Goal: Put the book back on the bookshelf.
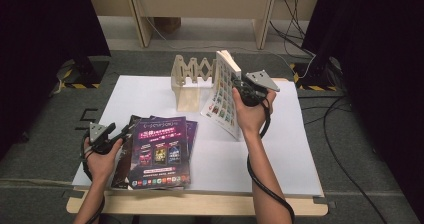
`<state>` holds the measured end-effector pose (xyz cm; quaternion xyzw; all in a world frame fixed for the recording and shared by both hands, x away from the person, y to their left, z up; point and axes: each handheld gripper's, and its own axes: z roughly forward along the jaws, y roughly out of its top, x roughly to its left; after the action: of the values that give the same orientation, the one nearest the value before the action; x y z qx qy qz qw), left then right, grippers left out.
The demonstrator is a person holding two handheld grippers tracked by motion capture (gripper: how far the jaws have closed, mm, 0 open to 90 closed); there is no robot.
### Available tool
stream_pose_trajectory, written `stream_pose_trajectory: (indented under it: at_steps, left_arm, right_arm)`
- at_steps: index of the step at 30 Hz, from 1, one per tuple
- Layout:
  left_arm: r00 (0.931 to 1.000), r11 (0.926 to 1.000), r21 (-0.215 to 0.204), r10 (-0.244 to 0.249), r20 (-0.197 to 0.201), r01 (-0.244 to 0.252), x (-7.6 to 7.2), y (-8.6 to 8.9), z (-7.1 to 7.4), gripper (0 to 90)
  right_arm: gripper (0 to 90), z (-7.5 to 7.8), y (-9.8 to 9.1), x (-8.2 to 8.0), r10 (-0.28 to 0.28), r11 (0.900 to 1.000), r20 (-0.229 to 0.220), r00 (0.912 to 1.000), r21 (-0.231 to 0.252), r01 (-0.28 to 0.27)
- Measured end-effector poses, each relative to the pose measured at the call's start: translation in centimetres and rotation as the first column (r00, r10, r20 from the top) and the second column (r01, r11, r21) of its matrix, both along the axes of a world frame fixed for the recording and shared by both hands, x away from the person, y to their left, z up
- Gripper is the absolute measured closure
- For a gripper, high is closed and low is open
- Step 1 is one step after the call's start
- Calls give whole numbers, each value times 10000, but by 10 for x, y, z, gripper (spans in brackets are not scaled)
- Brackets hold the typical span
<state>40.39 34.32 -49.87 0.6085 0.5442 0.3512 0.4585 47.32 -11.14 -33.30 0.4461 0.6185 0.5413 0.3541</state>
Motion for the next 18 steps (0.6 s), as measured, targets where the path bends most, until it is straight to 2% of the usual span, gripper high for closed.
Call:
stream_pose_trajectory:
  at_steps: [4,10,17,18]
  left_arm:
    - [10000,10000,29,-3,-11,3,0,0,0,430]
    - [10000,10000,26,-17,-20,17,0,0,0,430]
    - [10000,10000,-50,-24,1,24,0,0,0,428]
    - [10000,10000,-36,-29,5,29,0,0,0,428]
  right_arm:
    - [624,-2,1,6,63,9999,-548,9985,-99,-69]
    - [577,-3,9,17,-15,9990,-752,9972,-452,-19]
    - [549,-2,14,25,-248,9993,-1036,9943,-292,219]
    - [544,-3,14,25,-304,9990,-971,9948,-368,269]
